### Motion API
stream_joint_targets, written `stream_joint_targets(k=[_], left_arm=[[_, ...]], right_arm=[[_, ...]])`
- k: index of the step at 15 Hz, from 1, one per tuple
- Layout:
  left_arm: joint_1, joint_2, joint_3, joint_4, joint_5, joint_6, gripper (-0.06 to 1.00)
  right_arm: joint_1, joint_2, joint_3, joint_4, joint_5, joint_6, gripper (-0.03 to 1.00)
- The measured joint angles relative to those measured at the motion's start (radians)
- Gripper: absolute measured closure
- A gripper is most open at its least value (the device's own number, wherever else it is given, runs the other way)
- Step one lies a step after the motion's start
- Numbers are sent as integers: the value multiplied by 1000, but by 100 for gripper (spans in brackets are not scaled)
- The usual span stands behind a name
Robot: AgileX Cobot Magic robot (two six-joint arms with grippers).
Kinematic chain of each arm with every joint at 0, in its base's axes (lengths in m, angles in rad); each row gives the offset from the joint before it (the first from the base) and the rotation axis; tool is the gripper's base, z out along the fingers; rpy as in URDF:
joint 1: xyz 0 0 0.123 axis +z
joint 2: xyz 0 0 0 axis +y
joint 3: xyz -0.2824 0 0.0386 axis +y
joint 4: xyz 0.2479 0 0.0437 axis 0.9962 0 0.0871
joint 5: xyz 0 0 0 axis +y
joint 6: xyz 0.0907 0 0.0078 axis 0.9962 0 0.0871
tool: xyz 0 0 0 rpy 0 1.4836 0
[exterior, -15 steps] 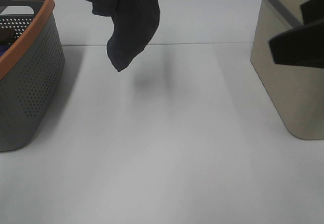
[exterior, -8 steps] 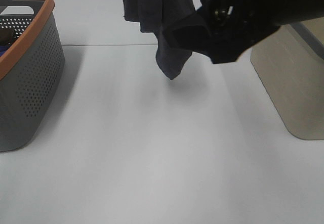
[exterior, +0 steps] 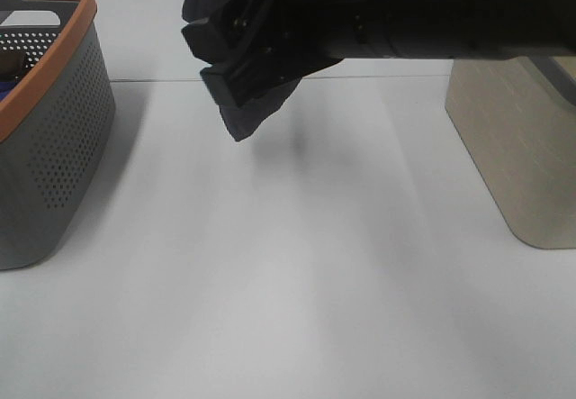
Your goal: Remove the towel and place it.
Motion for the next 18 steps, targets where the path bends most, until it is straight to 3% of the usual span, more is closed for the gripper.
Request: stream_joint_targets(k=[5, 9, 18], left_arm=[[-34, 0, 0, -4, -4, 0, 94], [-44, 0, 0, -5, -3, 0, 94], [-44, 0, 0, 68, 1, 0, 94]], right_arm=[[11, 133, 0, 21, -185, 26, 28], [11, 192, 0, 180, -231, 8, 28], [11, 193, 0, 640, -247, -369, 28]])
